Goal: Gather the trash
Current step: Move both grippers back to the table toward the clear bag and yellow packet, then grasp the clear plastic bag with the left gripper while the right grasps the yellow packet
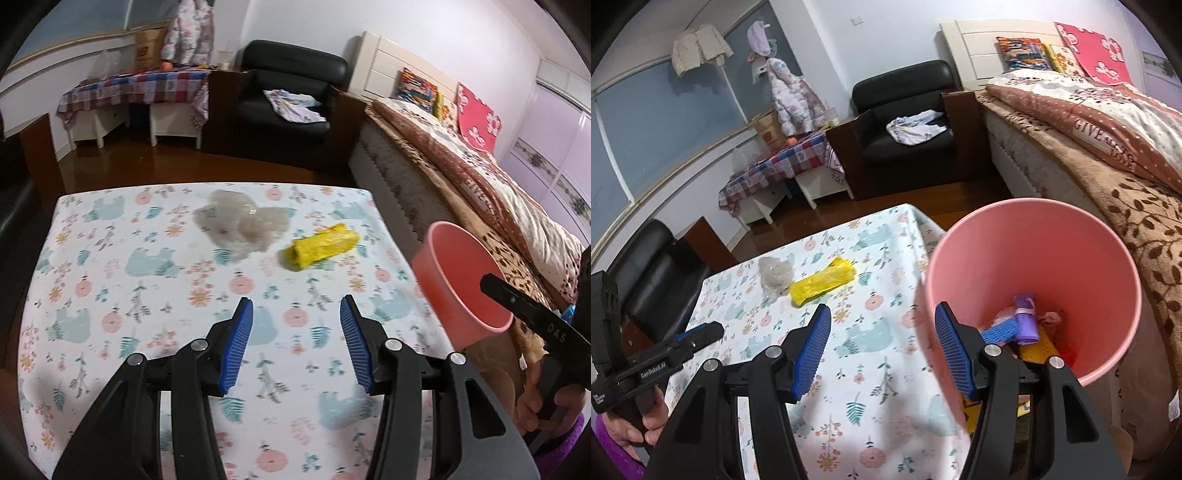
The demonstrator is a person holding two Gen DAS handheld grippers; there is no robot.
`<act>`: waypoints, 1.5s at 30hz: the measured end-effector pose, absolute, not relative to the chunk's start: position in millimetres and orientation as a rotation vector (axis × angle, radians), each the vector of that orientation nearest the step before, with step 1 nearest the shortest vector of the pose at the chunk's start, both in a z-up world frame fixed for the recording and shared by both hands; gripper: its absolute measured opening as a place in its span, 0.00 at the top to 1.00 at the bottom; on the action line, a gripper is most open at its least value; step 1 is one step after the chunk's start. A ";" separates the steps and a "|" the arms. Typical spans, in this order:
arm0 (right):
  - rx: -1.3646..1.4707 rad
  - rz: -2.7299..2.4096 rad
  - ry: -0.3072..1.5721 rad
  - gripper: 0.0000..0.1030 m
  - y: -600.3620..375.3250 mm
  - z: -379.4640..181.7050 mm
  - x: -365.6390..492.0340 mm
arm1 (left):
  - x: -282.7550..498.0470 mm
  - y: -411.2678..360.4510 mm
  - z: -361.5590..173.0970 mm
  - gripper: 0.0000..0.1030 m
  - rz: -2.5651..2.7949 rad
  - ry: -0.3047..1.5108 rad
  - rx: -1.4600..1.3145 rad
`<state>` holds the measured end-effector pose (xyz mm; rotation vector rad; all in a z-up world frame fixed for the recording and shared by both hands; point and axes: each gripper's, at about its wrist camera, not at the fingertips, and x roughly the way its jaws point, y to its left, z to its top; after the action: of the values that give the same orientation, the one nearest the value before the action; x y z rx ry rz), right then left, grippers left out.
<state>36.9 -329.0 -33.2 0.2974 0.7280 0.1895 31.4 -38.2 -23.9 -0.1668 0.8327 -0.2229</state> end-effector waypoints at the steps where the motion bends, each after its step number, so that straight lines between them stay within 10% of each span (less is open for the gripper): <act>1: 0.296 0.197 0.732 0.44 -326.5 -34.2 38.1 | 31.0 -34.2 -24.8 0.52 -0.213 0.831 -0.170; 45: 0.522 0.362 0.926 0.44 -227.4 -84.8 148.8 | 197.5 10.5 -75.3 0.58 -0.070 0.951 -0.539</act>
<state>148.8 -227.4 -84.8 0.5222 0.9257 0.3619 197.5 10.5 -75.3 -0.5386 0.9513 -0.0701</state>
